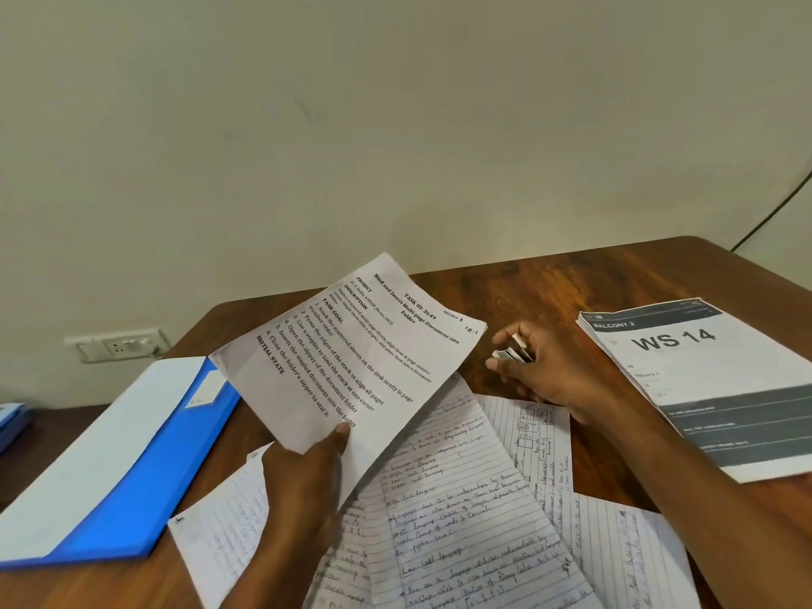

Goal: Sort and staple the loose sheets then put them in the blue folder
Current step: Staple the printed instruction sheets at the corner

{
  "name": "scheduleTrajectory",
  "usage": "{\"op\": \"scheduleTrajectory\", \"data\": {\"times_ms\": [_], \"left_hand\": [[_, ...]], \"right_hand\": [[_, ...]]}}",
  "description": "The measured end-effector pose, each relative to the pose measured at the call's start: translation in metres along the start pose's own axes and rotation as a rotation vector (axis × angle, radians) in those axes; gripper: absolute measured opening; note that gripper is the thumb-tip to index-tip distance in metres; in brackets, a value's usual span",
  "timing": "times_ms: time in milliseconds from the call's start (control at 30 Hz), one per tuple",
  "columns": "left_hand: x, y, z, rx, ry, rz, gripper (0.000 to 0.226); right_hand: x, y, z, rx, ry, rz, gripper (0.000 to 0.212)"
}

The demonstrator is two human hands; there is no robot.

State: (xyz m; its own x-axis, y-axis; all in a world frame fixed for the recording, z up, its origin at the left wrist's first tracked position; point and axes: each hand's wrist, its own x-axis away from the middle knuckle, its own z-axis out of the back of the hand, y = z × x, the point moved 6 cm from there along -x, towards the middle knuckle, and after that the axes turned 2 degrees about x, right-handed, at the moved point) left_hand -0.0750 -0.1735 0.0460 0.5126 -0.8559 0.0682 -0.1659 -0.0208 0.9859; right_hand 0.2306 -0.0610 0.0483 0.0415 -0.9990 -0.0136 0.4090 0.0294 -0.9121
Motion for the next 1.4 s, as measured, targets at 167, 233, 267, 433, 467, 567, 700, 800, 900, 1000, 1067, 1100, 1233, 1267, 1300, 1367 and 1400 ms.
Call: {"op": "scheduleTrajectory", "data": {"times_ms": [167, 233, 267, 433, 467, 567, 700, 800, 900, 1000, 1067, 1100, 1233, 1267, 1300, 1367, 1400], "left_hand": [[0.002, 0.002, -0.006, -0.009, -0.01, -0.036, 0.047], [0.003, 0.004, -0.008, -0.018, -0.012, -0.048, 0.049], [0.003, 0.005, -0.008, -0.023, -0.009, -0.048, 0.05], [0.003, 0.008, -0.007, -0.075, 0.004, -0.047, 0.055], [0.003, 0.009, -0.006, -0.09, 0.01, -0.049, 0.056], [0.002, 0.01, -0.006, -0.095, 0.01, -0.05, 0.058], [0.003, 0.009, -0.005, -0.086, 0.004, -0.065, 0.054], [0.003, 0.008, -0.006, -0.097, -0.008, -0.059, 0.049], [0.002, 0.006, -0.007, -0.075, -0.011, -0.041, 0.047], [0.001, 0.004, -0.008, -0.059, -0.013, -0.021, 0.048], [0.001, 0.002, -0.008, -0.049, -0.025, -0.012, 0.048], [0.001, 0.001, -0.008, -0.041, -0.034, -0.014, 0.048], [0.0, -0.003, -0.009, -0.04, -0.045, -0.011, 0.047], [-0.001, -0.004, -0.008, -0.04, -0.043, -0.009, 0.047], [-0.002, -0.004, -0.008, -0.04, -0.045, -0.006, 0.047], [-0.003, -0.005, -0.008, -0.041, -0.045, -0.01, 0.048], [-0.004, -0.005, -0.007, -0.044, -0.04, -0.011, 0.048]], "right_hand": [[-0.004, 0.01, -0.006, -0.093, -0.127, -0.101, 0.022], [-0.002, 0.01, -0.008, -0.248, -0.19, -0.16, 0.02], [-0.001, 0.009, -0.009, -0.33, -0.222, -0.185, 0.021], [-0.002, 0.007, -0.012, -0.577, -0.27, -0.219, 0.025], [-0.002, 0.006, -0.011, -0.562, -0.248, -0.198, 0.025], [-0.006, 0.008, -0.004, -0.351, -0.092, -0.116, 0.027], [-0.007, 0.014, -0.001, -0.079, -0.036, -0.089, 0.011], [-0.006, 0.015, -0.005, -0.051, -0.092, -0.138, 0.016], [-0.003, 0.013, -0.011, -0.177, -0.17, -0.195, 0.023], [0.0, 0.007, -0.011, -0.156, -0.212, -0.161, 0.021], [-0.002, 0.007, -0.011, -0.102, -0.2, -0.118, 0.021], [-0.004, 0.009, -0.01, -0.076, -0.166, -0.101, 0.023], [-0.008, 0.016, -0.004, 0.082, -0.057, -0.046, 0.023], [-0.007, 0.015, -0.004, 0.1, -0.051, -0.016, 0.022], [-0.007, 0.014, -0.004, 0.122, -0.036, 0.014, 0.02], [-0.008, 0.011, -0.002, 0.187, -0.004, 0.052, 0.017], [-0.009, 0.01, -0.002, 0.213, -0.007, 0.053, 0.019]]}}
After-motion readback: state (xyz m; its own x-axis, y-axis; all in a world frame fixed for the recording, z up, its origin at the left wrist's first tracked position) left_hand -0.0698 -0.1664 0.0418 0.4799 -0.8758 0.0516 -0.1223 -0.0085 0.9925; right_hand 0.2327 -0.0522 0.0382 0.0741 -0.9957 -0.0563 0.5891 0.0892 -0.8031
